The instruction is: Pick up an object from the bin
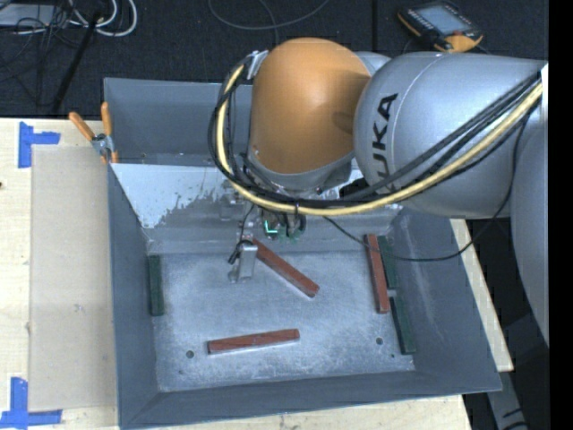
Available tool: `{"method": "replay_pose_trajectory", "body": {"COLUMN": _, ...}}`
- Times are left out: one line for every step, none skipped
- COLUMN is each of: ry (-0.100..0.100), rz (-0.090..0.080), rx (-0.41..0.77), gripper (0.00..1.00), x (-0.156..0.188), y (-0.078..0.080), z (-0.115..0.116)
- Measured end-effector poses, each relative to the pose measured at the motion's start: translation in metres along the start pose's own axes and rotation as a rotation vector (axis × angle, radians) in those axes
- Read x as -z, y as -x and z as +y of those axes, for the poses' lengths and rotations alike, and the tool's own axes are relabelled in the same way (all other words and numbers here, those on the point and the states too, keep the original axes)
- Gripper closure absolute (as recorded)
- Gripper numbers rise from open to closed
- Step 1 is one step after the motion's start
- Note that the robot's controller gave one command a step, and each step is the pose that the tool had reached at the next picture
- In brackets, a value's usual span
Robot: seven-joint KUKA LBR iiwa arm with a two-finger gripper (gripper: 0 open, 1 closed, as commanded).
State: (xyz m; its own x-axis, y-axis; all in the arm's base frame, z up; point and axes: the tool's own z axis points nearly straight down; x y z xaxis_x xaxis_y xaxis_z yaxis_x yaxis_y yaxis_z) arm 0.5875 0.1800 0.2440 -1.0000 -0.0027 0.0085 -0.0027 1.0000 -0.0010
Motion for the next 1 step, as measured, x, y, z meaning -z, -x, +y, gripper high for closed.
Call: {"method": "replay_pose_trajectory", "body": {"ry": 0.001, "rz": -0.008, "rx": -0.004, "gripper": 0.00, "x": 0.0050, "y": 0.0015, "z": -0.0011}}
